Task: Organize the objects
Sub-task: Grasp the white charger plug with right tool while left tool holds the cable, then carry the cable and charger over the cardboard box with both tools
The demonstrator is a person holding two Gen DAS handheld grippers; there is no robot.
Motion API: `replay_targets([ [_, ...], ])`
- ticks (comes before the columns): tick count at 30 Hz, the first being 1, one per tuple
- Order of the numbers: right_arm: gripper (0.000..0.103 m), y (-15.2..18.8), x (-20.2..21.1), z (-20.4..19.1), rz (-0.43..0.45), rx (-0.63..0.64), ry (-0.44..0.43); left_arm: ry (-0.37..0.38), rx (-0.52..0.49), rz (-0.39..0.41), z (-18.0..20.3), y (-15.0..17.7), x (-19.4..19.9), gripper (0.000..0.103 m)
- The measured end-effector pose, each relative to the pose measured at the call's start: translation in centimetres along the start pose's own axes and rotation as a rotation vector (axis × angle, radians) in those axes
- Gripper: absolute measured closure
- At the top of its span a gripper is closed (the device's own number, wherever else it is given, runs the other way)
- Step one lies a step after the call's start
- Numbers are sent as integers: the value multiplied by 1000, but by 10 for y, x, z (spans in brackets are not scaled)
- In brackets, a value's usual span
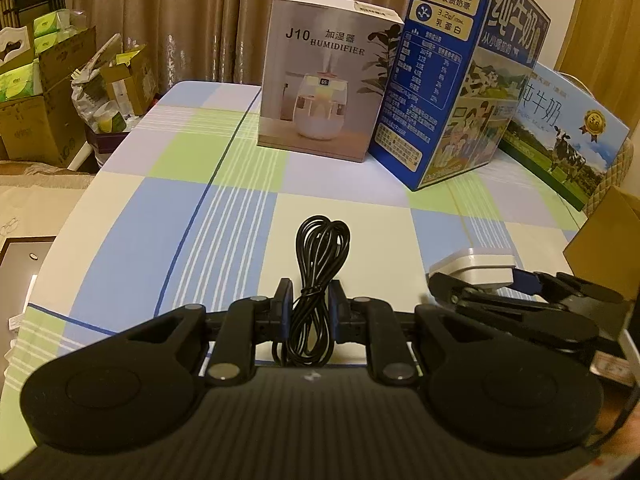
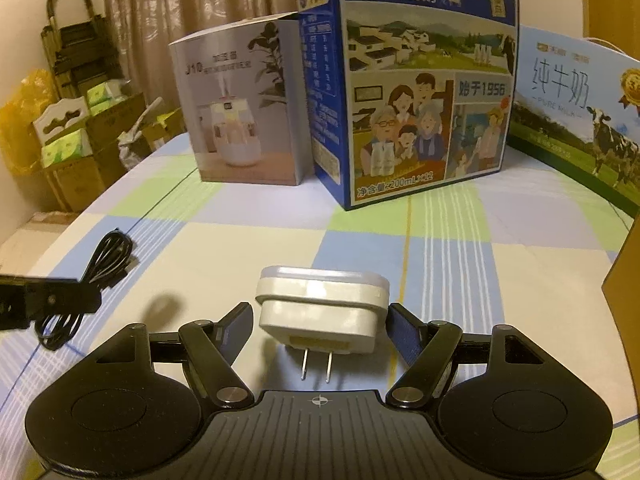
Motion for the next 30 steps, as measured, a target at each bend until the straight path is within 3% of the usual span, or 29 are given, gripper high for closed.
replay_targets([
  [4,33,0,-6,-1,-3,-30,-2,6,-8,-4,4,1,0,89],
  [7,41,-1,-5,-2,2,-25,5,13,-14,-7,7,2,-1,89],
  [15,42,7,17,2,-29,0,24,29,-44,-32,15,11,-2,89],
  [22,42,9,61,4,-16,51,38,64,-60,-44,28,19,9,89],
  [30,42,25,132,4,13,10,70,115,-42,-20,43,28,50,89],
])
Point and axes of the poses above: each gripper's, at about its wrist camera, not at the fingertips, and x roughly against the way its jaws point, z to its right, y to its underside, the point moved 5 cm from there along -x, roughly the way its jaws point, and after that the axes turned 14 degrees about x, right-handed, at the moved point
